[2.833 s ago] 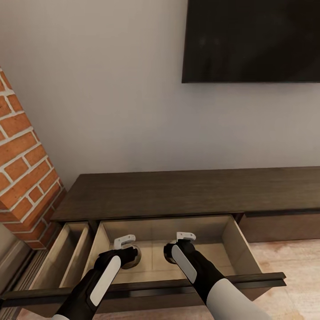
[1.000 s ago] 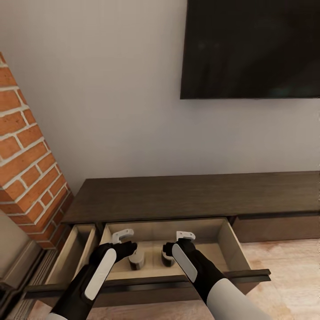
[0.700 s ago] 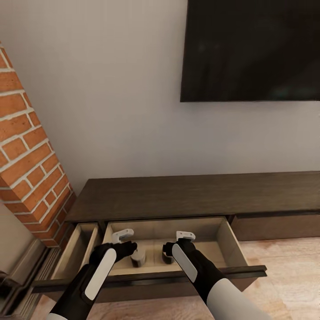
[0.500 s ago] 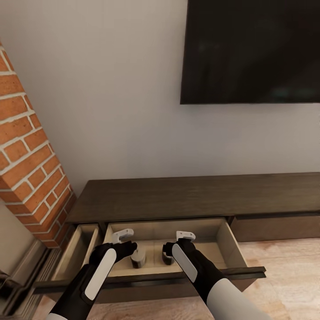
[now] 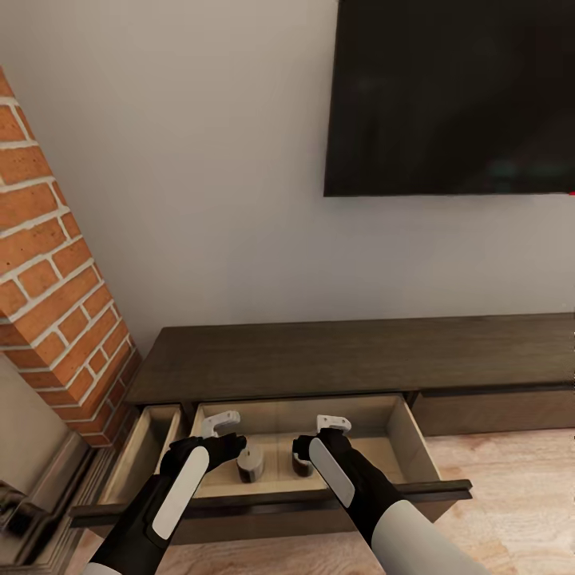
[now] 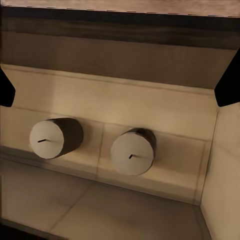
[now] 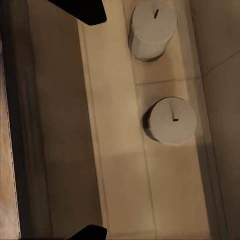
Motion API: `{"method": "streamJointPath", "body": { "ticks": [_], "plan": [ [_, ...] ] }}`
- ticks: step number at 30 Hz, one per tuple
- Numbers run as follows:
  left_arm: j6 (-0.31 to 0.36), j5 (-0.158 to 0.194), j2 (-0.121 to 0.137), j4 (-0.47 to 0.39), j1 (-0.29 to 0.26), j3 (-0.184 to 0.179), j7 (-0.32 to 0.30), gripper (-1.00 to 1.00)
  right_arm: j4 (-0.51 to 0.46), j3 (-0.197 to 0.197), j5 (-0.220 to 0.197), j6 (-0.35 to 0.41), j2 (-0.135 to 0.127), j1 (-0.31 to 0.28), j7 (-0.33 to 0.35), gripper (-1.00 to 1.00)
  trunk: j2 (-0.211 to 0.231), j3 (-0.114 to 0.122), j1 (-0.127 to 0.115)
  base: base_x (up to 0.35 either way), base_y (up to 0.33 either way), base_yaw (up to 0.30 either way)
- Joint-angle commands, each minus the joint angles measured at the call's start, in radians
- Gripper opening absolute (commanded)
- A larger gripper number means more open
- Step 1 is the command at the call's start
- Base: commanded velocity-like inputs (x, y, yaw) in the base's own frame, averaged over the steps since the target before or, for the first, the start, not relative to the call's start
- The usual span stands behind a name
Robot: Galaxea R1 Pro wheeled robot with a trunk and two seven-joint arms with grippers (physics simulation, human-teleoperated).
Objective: Place each of the two pumpkins and all three candles from the living room inside a cabinet in the living room (use any cabinet), then make sure every cabinet is closed, and position the cauldron so it is next to a table in the living room.
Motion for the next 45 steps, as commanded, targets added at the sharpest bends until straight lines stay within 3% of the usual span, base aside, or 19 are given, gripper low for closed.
{"method": "streamJointPath", "body": {
  "ticks": [1, 45],
  "plan": [
    [0.000, 0.000, 0.000, 0.000, 0.000, 0.000, 0.000, 1.00, 0.000, 0.000, 0.000, 0.000, 0.000, 0.000, 0.000, 1.00, 0.007, 0.003, -0.004, -0.138, 0.032, 0.000],
    [0.000, 0.000, 0.002, 0.000, 0.000, 0.000, 0.000, 1.00, 0.000, 0.000, 0.000, 0.001, 0.000, 0.000, 0.001, 1.00, 0.315, 0.141, -0.173, -0.118, 0.030, 0.000]
  ]
}}
